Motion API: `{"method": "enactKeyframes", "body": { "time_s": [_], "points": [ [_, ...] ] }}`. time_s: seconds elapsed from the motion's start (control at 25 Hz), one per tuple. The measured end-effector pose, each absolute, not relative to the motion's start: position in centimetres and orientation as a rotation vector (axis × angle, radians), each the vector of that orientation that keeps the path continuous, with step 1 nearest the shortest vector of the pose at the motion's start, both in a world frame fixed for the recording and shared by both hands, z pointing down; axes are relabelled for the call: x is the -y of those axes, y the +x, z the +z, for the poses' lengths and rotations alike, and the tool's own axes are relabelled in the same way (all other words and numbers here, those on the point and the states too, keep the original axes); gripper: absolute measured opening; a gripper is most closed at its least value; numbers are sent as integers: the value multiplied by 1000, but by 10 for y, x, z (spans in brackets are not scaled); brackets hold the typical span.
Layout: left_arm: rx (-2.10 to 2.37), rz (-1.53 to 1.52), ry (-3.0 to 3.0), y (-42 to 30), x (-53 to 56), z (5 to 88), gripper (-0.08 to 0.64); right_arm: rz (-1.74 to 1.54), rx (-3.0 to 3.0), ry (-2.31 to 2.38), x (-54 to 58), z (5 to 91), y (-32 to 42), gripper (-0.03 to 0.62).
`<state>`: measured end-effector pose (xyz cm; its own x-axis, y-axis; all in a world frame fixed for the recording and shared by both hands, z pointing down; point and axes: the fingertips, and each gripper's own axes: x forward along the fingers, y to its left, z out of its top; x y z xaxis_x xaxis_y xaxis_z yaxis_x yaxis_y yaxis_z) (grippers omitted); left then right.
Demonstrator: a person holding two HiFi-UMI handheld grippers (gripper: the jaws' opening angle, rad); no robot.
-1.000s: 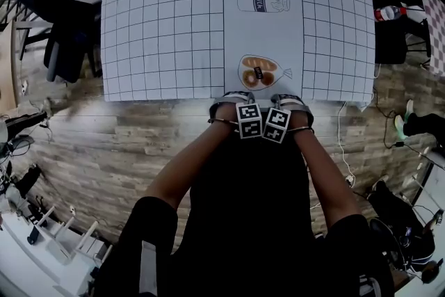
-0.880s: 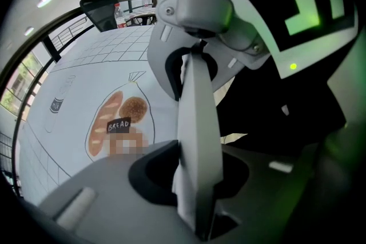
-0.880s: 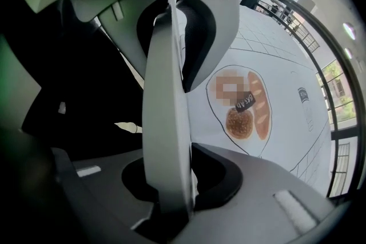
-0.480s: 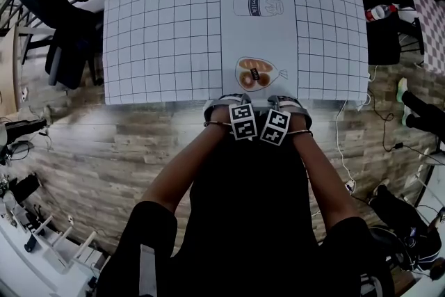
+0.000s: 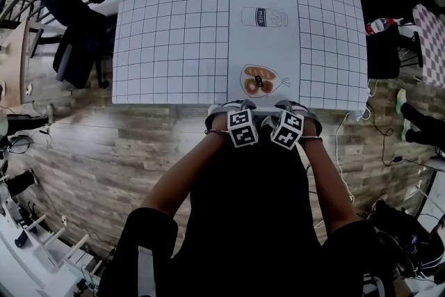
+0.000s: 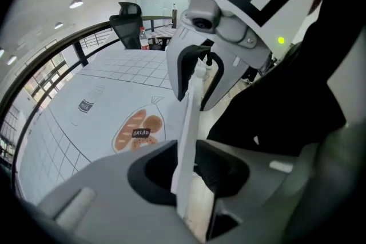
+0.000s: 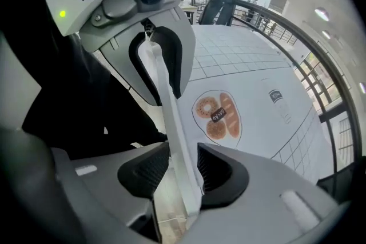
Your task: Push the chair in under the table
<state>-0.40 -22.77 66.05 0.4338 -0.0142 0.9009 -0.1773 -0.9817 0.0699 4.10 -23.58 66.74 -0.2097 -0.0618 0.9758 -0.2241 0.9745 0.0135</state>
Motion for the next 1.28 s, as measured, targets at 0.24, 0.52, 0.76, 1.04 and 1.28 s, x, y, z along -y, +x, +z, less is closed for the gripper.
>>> {"method": "enactKeyframes", "body": {
  "time_s": [0.24, 0.52, 0.76, 1.04, 1.28],
  "points": [
    [330, 1360, 2493, -9, 231, 637, 105, 238, 1852, 352, 244, 644, 48, 144],
    [716, 1109, 2576, -25, 269, 597, 75, 309, 2130, 750, 274, 588, 36, 127],
    [866, 985, 2598, -27, 285, 558, 77, 242, 2250, 962, 291, 532, 35, 93],
    [1305, 676, 2814, -34, 317, 450, 12, 199, 2463, 1169, 319, 456, 30, 0],
    [1470, 481, 2806, -47, 335, 401, 11, 29, 2532, 1359, 342, 405, 24, 0]
  ]
}}
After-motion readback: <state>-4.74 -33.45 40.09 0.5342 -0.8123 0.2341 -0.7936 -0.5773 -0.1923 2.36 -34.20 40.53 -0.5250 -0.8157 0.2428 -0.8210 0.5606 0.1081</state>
